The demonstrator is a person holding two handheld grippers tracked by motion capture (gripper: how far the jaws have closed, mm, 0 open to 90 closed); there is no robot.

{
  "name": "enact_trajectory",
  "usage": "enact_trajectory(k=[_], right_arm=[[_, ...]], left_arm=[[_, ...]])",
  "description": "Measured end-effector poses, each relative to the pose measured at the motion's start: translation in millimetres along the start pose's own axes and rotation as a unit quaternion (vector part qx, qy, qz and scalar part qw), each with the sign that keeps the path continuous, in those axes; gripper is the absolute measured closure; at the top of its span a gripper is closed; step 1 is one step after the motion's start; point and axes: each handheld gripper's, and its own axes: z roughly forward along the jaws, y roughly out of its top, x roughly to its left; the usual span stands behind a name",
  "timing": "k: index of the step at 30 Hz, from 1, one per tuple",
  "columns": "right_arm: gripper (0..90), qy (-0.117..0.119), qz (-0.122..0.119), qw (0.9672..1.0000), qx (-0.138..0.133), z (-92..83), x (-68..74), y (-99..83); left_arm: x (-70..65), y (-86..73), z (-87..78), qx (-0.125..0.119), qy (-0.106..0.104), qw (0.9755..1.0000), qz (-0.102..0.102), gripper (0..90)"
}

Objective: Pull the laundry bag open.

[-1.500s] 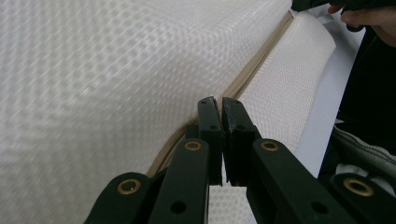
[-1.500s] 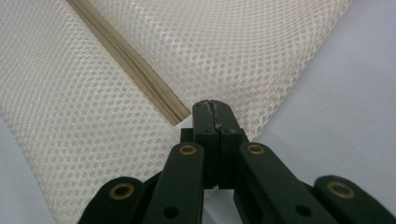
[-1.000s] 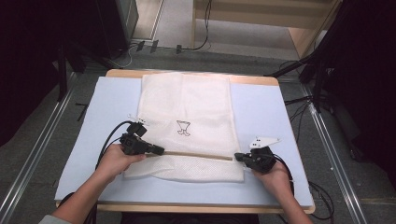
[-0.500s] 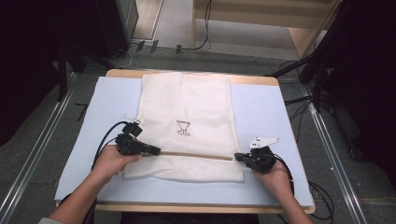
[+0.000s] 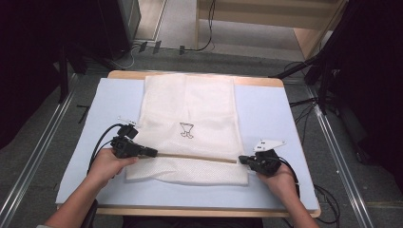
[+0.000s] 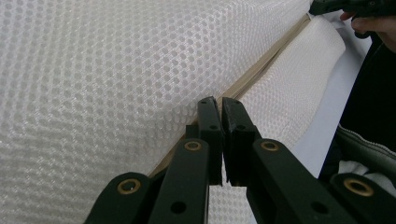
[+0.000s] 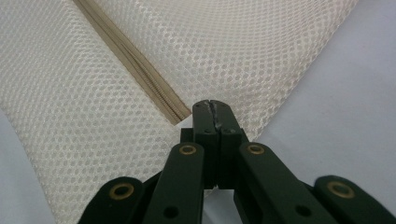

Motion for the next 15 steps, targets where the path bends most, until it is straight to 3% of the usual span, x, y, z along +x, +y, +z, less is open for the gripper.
enact_trajectory(k=[15], right_arm=[[90.0,0.007,0.003,0.9999,0.007,0.0,-1.8,1.7]], left_arm=[[5.8,-6.9,-10.8,-0.004,0.013,0.9999,-0.010,88.9]])
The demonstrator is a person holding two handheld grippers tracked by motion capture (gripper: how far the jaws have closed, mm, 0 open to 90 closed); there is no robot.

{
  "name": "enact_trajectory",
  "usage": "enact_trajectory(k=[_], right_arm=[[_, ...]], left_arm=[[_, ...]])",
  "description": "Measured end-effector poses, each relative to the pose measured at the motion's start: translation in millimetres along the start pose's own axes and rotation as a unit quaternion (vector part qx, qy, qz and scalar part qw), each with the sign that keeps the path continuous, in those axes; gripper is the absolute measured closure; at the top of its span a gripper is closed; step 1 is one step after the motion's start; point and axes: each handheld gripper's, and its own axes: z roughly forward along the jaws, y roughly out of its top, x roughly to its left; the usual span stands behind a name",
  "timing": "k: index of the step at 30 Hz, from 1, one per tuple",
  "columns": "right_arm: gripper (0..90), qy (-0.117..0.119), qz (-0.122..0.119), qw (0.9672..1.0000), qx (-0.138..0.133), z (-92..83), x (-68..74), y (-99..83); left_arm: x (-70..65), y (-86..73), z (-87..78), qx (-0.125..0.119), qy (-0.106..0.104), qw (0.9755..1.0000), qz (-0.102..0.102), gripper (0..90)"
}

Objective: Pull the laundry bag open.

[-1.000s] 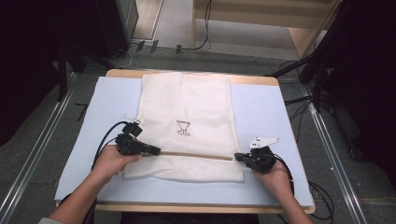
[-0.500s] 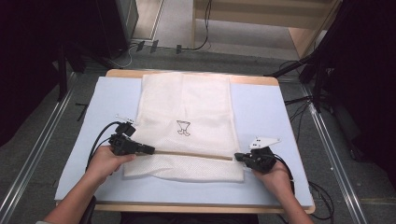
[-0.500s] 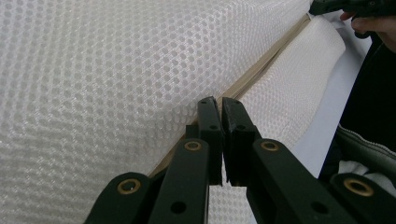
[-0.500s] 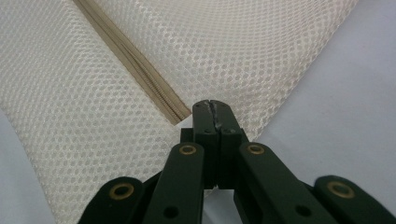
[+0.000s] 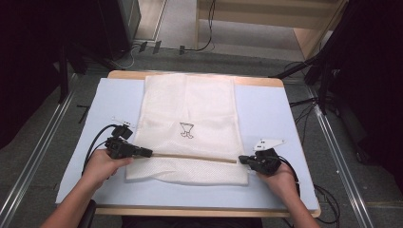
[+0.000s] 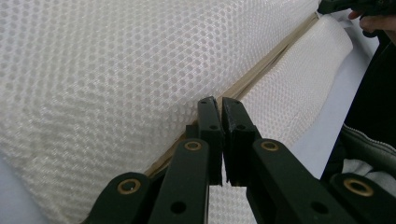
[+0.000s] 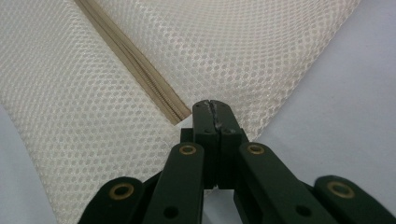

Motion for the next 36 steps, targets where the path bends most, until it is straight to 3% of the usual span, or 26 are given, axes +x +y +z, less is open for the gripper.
enact_trajectory(k=[15,36], right_arm=[[90.0,0.011,-0.001,0.9999,-0.002,0.3,-3.0,-0.2],[90.0,0.016,0.000,0.9999,0.000,0.3,-4.7,0.3]], left_arm=[[7.9,-7.9,-10.5,-0.008,0.017,0.9998,-0.012,88.9],[32.5,-30.3,-39.0,-0.033,0.032,0.9980,-0.045,88.8]])
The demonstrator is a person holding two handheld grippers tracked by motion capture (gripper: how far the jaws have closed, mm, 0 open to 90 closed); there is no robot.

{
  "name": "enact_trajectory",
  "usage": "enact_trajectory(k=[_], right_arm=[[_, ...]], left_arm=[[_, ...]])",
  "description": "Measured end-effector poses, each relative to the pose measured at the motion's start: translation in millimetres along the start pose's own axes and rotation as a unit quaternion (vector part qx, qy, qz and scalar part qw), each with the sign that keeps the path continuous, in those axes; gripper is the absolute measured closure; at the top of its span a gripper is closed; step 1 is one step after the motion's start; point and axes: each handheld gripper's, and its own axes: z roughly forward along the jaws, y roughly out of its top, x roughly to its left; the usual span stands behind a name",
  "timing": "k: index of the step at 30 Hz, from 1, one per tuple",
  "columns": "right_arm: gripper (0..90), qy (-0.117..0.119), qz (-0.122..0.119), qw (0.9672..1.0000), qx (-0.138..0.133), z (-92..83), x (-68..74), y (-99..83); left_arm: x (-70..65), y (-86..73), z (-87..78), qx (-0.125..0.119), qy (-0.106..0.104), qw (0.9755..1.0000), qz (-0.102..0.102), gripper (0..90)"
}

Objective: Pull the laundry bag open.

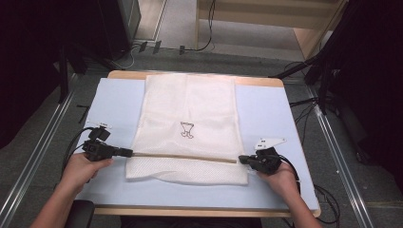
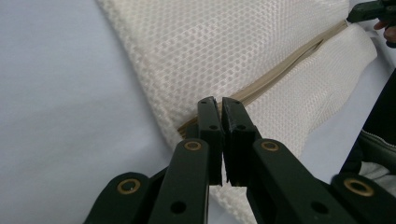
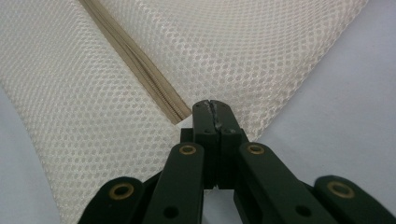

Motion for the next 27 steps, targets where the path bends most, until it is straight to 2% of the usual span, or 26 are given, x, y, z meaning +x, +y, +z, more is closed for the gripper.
enact_trajectory(k=[6,10,11,13,19,24,27], right_arm=[[90.0,0.002,0.000,1.0000,0.000,0.1,-0.3,0.0],[90.0,0.001,0.000,1.0000,0.000,0.0,-0.2,0.0],[90.0,0.001,0.001,1.0000,-0.001,0.1,-0.1,0.0],[90.0,0.000,0.000,1.0000,0.000,0.0,0.2,0.0],[90.0,0.000,0.001,1.0000,0.000,0.2,0.1,0.2],[90.0,0.002,-0.002,1.0000,0.007,0.2,-0.2,2.6],[90.0,0.001,-0.004,0.9999,0.014,-0.8,0.6,4.9]], left_arm=[[8.5,-6.8,-7.8,-0.006,0.005,0.9999,-0.009,88.8],[9.6,-8.5,-9.8,-0.009,0.005,0.9999,-0.010,88.8],[9.3,-9.1,-10.9,-0.007,0.011,0.9999,-0.006,88.9],[9.4,-12.3,-12.9,-0.012,0.001,0.9999,-0.012,88.8],[8.5,-15.1,-13.0,-0.012,0.003,0.9999,-0.012,88.8],[7.6,-14.1,-9.3,-0.008,0.012,0.9999,0.000,88.4],[7.4,-14.9,-9.8,-0.014,0.008,0.9999,0.005,87.4]])
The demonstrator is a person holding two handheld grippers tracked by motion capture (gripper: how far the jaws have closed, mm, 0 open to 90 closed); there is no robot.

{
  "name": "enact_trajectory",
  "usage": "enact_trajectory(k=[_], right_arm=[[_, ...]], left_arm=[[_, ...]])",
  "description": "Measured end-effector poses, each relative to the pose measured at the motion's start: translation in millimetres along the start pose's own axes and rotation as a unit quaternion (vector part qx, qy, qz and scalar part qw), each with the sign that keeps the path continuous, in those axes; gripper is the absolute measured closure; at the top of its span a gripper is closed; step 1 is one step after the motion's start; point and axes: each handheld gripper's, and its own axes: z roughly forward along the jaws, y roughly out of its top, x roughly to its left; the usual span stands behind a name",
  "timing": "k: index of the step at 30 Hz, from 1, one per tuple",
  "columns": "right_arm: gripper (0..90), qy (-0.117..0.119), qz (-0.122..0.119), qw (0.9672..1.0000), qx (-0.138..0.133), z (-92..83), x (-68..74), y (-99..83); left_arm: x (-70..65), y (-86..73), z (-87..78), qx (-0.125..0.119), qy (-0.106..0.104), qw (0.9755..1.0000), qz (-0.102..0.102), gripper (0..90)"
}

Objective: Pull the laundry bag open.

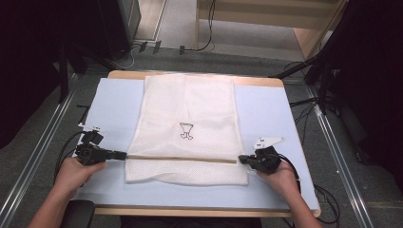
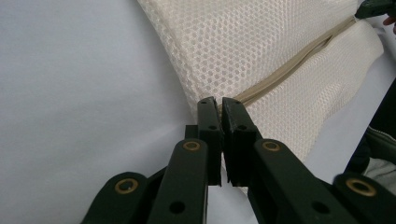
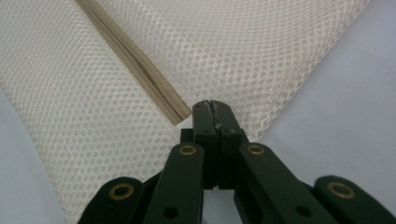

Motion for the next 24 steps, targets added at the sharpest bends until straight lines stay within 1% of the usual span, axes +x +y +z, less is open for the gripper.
enact_trajectory(k=[2,3,4,5,6,7,8,9,10,11,12,13,14,15,17,19,22,24], right_arm=[[88.1,0.003,0.003,1.0000,-0.004,-2.0,-0.9,2.7],[88.1,0.003,0.003,1.0000,-0.004,-2.0,-0.9,2.7],[82.4,-0.002,0.008,0.9997,-0.021,-6.9,-1.4,5.4],[80.0,-0.003,0.011,0.9994,-0.032,-9.0,-2.3,6.5],[76.6,-0.005,0.015,0.9991,-0.040,-11.0,-3.0,7.5],[76.6,-0.005,0.015,0.9991,-0.040,-11.0,-3.0,7.5],[73.7,-0.009,0.018,0.9988,-0.044,-12.5,-3.6,8.2],[67.8,-0.010,0.028,0.9983,-0.050,-14.8,-4.6,9.3],[65.1,-0.009,0.029,0.9981,-0.054,-15.3,-5.6,9.8],[65.1,-0.009,0.029,0.9981,-0.054,-15.3,-5.6,9.8],[61.8,-0.010,0.030,0.9979,-0.057,-16.1,-6.4,10.2],[59.3,-0.013,0.037,0.9972,-0.063,-17.5,-7.8,10.7],[57.7,-0.015,0.038,0.9971,-0.065,-18.1,-8.8,10.6],[57.7,-0.015,0.038,0.9971,-0.065,-18.1,-8.8,10.6],[54.4,-0.020,0.043,0.9965,-0.069,-19.3,-12.0,9.4],[53.0,-0.021,0.047,0.9964,-0.068,-19.7,-12.9,9.0],[47.8,-0.031,0.049,0.9956,-0.074,-20.4,-17.5,7.3],[46.9,-0.033,0.050,0.9954,-0.075,-20.6,-18.6,6.7]], left_arm=[[-0.7,-0.2,-2.6,-0.014,0.006,0.9998,0.009,78.8],[-1.2,-0.1,-4.1,-0.025,0.010,0.9996,0.013,78.8],[-2.9,0.6,-7.5,-0.042,0.009,0.9988,0.024,72.3],[-4.7,0.8,-7.8,-0.048,0.018,0.9982,0.030,68.5],[-4.7,0.8,-7.8,-0.048,0.018,0.9982,0.030,65.7],[-6.1,1.2,-7.9,-0.050,0.027,0.9976,0.039,65.7],[-7.3,1.6,-7.7,-0.053,0.034,0.9969,0.046,63.2],[-9.7,2.0,-6.9,-0.062,0.054,0.9947,0.062,56.4],[-9.7,2.0,-6.9,-0.062,0.054,0.9947,0.062,53.3],[-10.3,2.1,-6.7,-0.067,0.062,0.9934,0.070,53.3],[-10.7,2.3,-6.7,-0.071,0.070,0.9921,0.076,49.9],[-10.2,2.4,-7.1,-0.075,0.073,0.9913,0.079,46.1],[-8.9,2.4,-8.3,-0.080,0.080,0.9905,0.079,45.7],[-8.9,2.4,-8.3,-0.080,0.080,0.9905,0.079,45.2],[-7.0,2.0,-9.1,-0.084,0.086,0.9897,0.077,42.9],[-4.4,1.8,-10.3,-0.086,0.087,0.9899,0.073,42.5],[-1.9,1.2,-11.7,-0.091,0.097,0.9887,0.069,40.7],[0.1,0.7,-12.4,-0.093,0.105,0.9877,0.069,40.5]])
